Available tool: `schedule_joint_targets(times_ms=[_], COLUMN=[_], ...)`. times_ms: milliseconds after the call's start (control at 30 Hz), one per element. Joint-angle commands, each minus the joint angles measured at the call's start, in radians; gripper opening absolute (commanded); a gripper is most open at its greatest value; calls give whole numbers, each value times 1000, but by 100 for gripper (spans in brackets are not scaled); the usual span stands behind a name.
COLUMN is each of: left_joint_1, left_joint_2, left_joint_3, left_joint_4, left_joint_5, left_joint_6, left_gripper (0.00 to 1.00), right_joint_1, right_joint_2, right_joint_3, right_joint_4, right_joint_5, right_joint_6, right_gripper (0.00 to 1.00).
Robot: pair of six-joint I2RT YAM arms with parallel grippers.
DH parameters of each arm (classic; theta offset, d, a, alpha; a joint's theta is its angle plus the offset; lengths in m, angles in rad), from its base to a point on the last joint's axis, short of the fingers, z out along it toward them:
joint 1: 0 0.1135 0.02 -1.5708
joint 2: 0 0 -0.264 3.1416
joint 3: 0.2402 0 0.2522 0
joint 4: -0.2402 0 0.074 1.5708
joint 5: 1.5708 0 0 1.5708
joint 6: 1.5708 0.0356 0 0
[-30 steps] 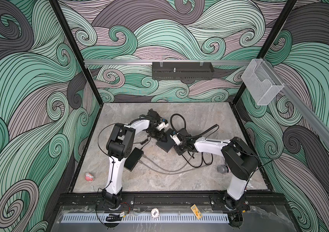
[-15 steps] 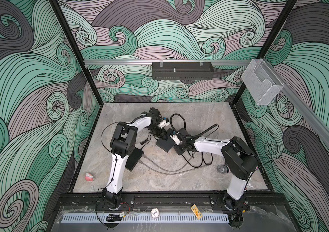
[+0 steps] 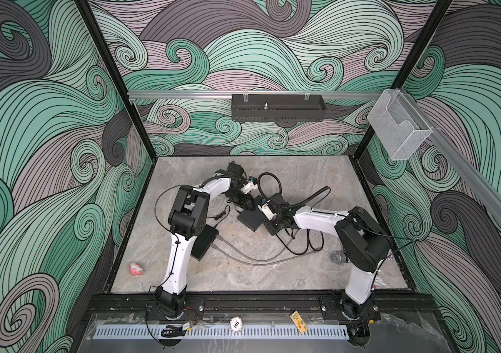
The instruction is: Insert the plug into the switch port
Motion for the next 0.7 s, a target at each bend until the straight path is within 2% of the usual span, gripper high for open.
schedule_joint_targets(times_ms=[0, 333, 667], left_joint_1=[-147, -156, -156], left_joint_2=[63, 116, 126], left_joint_3=[-87, -2, 7], left_joint_4=[-146, -233, -244], left_joint_5=[177, 206, 214], left_joint_6=[34, 78, 76], left_gripper=[44, 41, 41], right_joint_1=[11, 11, 9], right_joint_2=[39, 72, 94], right_joint_3=[92, 148, 191], right_joint_4=[242, 235, 270], right_joint_5=[-55, -83, -41], right_joint_6=[-25, -54, -69], right_gripper=[0, 0, 0])
